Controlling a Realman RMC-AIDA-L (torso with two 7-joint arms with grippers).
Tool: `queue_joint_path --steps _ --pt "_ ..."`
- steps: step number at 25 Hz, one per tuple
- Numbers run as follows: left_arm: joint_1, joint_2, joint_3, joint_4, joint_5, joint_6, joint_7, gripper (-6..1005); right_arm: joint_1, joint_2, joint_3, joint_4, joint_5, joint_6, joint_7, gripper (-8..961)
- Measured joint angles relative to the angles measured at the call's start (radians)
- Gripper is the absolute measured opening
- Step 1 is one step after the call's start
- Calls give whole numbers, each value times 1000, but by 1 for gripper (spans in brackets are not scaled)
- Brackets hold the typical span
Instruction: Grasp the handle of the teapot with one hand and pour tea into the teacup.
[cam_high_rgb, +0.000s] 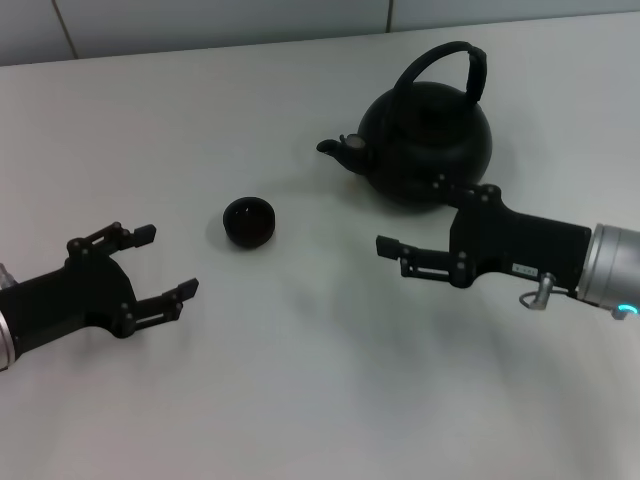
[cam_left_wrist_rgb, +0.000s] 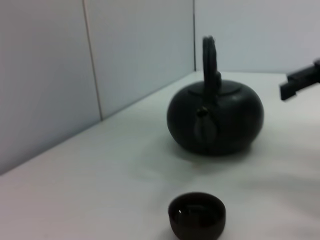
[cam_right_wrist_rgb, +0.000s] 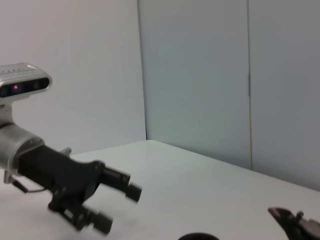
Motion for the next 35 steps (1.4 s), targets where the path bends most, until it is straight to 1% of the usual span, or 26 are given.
queue_joint_path --steps 6,19,35 --pt "2 -8 -4 11 31 -1 -15 842 14 -1 -2 -11 -6 29 14 793" --pt "-4 -13 -8 11 32 -10 -16 842 12 -2 -2 -14 -9 42 16 792" --pt "2 -14 -12 12 32 -11 -16 842 8 0 -2 -14 -9 41 15 794"
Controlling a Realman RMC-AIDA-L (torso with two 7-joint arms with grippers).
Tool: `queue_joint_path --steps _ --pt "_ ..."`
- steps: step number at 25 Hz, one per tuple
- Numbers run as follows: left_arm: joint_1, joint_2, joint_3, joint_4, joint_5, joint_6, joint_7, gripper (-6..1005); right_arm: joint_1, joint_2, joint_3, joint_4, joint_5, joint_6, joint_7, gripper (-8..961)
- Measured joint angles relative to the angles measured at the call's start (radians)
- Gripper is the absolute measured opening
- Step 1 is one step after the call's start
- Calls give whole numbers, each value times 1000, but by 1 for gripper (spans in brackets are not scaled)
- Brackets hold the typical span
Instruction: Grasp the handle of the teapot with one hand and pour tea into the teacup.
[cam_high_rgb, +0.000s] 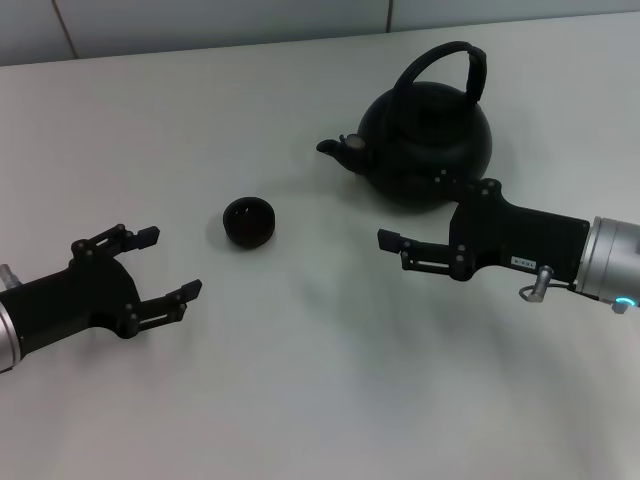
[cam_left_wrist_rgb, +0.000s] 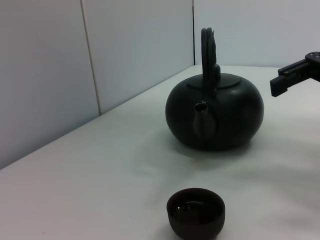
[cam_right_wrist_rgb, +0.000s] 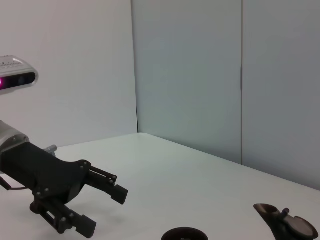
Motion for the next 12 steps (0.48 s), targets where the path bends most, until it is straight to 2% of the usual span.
queue_joint_path --steps 12 --pt "0 -7 0 2 0 -3 1 841 0 0 0 3 0 4 -5 792"
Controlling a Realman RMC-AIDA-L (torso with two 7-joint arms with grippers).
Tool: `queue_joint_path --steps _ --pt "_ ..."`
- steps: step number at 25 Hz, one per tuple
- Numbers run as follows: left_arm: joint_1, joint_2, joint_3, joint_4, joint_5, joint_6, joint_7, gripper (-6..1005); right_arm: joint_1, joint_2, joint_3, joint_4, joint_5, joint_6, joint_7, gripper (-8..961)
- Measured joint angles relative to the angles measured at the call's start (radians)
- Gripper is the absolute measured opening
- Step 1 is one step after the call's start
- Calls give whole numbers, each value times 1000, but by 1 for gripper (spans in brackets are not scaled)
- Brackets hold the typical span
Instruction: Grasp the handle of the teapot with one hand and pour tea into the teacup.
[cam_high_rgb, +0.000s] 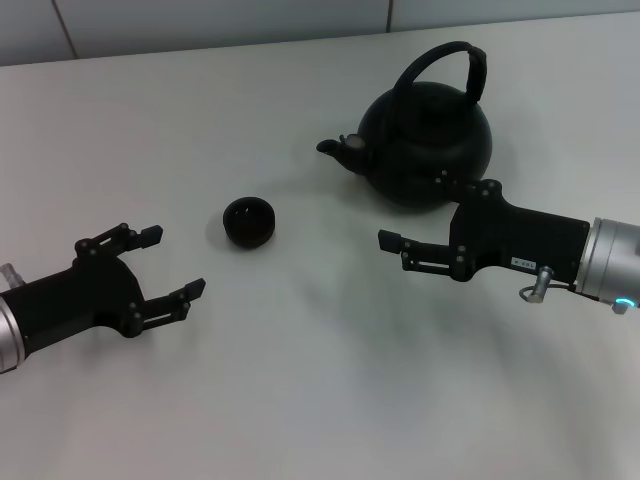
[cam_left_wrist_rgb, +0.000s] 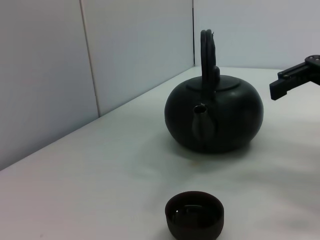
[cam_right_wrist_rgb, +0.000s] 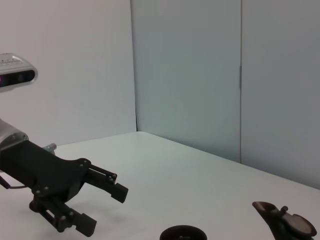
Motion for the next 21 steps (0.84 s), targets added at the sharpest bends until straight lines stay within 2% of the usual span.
queue_joint_path --steps 21 --pt "25 -13 0 37 0 0 0 841 -3 1 -1 0 2 5 -4 794"
